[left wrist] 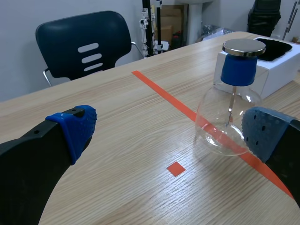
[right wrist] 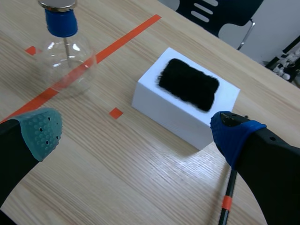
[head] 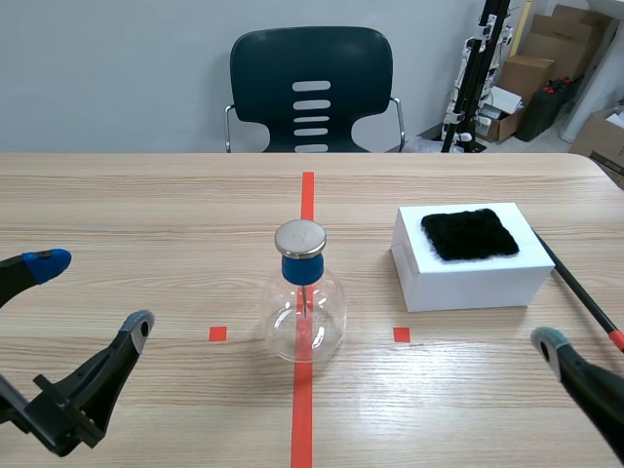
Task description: Do the electroscope experiment. pick up the black charging rod
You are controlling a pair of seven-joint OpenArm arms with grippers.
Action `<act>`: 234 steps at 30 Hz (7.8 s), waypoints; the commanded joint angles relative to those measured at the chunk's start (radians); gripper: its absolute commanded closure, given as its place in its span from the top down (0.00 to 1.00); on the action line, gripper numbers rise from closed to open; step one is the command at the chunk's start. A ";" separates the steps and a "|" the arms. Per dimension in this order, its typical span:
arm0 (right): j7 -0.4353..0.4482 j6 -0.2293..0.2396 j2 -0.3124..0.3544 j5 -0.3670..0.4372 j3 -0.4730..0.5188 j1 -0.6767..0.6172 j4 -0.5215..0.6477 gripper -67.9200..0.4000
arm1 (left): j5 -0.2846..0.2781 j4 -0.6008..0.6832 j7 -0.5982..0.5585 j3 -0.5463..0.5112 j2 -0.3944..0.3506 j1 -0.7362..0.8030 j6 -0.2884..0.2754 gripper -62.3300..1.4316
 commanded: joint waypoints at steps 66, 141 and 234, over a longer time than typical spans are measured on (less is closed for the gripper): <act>-1.143 -0.179 0.137 0.389 -0.495 1.120 -0.747 1.00 | 0.219 -0.458 -0.483 0.311 -0.006 -0.305 -0.093 1.00; -1.139 -0.179 0.080 0.390 -0.673 1.305 -1.072 1.00 | 0.225 -0.484 -0.488 0.322 0.000 -0.318 -0.093 1.00; -1.099 -0.265 0.298 0.492 -0.510 1.043 -0.654 0.02 | 0.226 -0.484 -0.490 0.322 0.000 -0.318 -0.093 1.00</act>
